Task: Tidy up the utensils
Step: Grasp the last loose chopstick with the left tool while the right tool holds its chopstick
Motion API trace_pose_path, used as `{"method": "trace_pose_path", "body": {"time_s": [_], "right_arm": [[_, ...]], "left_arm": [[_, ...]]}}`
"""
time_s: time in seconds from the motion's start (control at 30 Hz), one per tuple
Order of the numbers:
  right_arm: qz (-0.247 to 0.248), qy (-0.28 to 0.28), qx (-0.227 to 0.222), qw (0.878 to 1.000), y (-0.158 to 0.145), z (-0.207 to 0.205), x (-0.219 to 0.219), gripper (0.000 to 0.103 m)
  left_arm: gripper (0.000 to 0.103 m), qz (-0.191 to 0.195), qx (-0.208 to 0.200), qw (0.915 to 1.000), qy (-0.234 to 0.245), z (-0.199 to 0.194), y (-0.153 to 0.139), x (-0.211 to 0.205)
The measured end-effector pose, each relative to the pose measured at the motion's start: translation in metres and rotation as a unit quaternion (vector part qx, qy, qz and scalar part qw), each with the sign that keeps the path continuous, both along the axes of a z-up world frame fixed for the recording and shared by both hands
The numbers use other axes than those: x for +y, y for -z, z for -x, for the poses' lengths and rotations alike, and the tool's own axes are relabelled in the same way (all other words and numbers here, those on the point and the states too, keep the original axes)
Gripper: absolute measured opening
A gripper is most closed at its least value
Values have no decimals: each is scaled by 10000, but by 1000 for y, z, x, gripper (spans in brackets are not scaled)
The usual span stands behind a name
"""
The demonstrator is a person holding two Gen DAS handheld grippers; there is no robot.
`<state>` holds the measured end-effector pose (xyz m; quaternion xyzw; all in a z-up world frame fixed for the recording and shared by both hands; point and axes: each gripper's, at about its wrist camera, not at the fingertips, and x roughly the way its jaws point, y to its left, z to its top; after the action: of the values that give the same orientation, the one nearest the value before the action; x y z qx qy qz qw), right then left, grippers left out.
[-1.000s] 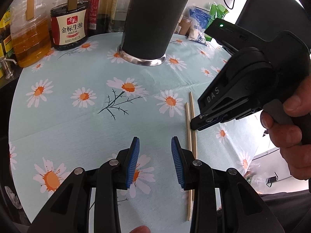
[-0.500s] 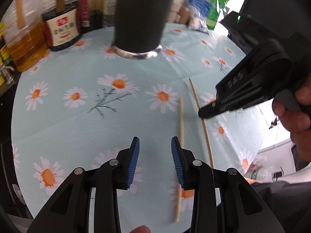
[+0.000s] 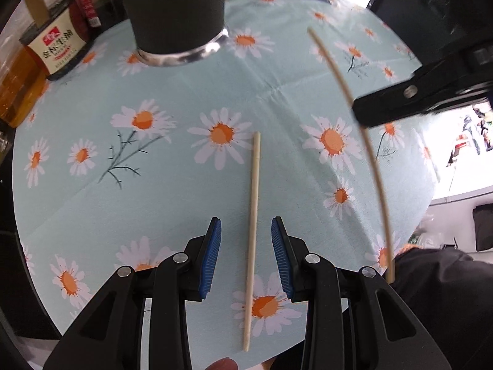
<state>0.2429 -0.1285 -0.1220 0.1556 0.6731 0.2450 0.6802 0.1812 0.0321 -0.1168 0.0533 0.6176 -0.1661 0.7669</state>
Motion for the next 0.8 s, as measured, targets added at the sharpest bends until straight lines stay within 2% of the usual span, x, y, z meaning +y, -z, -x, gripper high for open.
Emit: {"method": "trace_pose_path", "body": {"time_s": [0.2,0.23,0.3,0.47,0.53,0.8], "right_arm": [[-233,-252,-129,9993,-4,-4,-18,5],[-259,-259,-115,9993,-3,-6,-22,5],[-305,-317,-123,9990,-3,-9,-30,5],[-387,-434,-168,9982,-4,-17,-42,5],[-404,-510,-185,9977,-3,-19,-46,5],[-558,-896,-19,9944,6,-24,-58,5]], "left_arm": [[31,-272,381,9986,-232,-8,13,-5],[29,-347,396,9983,-236,-8,13,-7],[17,-516,440,9974,-235,-7,15,-10],[12,-827,572,9946,-261,-6,17,-23],[5,-894,621,9937,-283,-6,19,-31],[4,-1031,718,9892,-759,-13,17,-45]]}}
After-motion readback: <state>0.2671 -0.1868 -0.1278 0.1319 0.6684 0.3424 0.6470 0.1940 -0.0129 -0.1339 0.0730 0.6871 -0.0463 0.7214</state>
